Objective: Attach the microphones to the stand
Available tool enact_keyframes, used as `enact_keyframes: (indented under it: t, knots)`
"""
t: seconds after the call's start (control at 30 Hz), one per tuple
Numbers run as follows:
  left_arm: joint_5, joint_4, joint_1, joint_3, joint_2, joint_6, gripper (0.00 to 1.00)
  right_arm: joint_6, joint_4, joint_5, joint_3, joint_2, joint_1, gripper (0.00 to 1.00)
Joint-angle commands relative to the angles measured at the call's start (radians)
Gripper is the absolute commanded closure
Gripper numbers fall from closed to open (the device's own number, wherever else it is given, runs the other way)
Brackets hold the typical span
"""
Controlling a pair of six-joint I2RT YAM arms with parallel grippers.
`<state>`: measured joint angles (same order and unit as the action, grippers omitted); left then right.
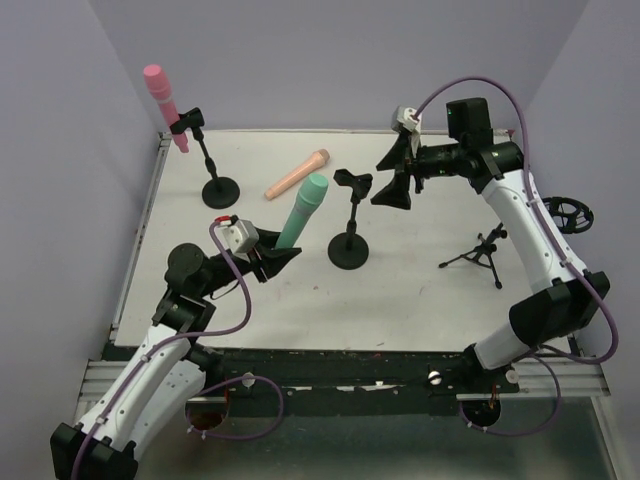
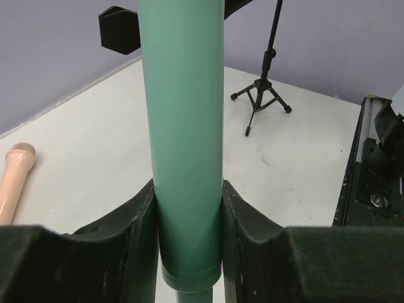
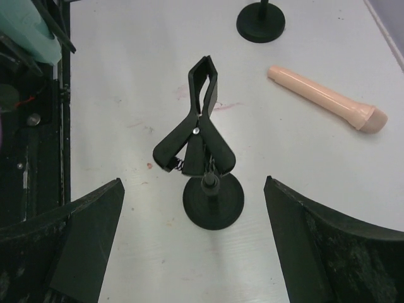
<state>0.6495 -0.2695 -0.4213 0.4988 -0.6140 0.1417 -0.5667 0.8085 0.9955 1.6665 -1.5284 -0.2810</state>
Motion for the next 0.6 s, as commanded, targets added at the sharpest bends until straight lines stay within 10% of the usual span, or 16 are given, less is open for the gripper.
enact_keyframes:
  t: [0.0, 0.57]
  knots:
    - [0.093, -0.074, 0.032, 0.012, -0.009, -0.010, 1.00, -0.067, 0.066, -0.055, 0.090, -0.071, -0.046, 0.00]
    - [0.075, -0.083, 0.033, -0.020, 0.028, -0.001, 1.00, -0.025, 0.037, -0.126, 0.130, -0.153, -0.147, 0.11]
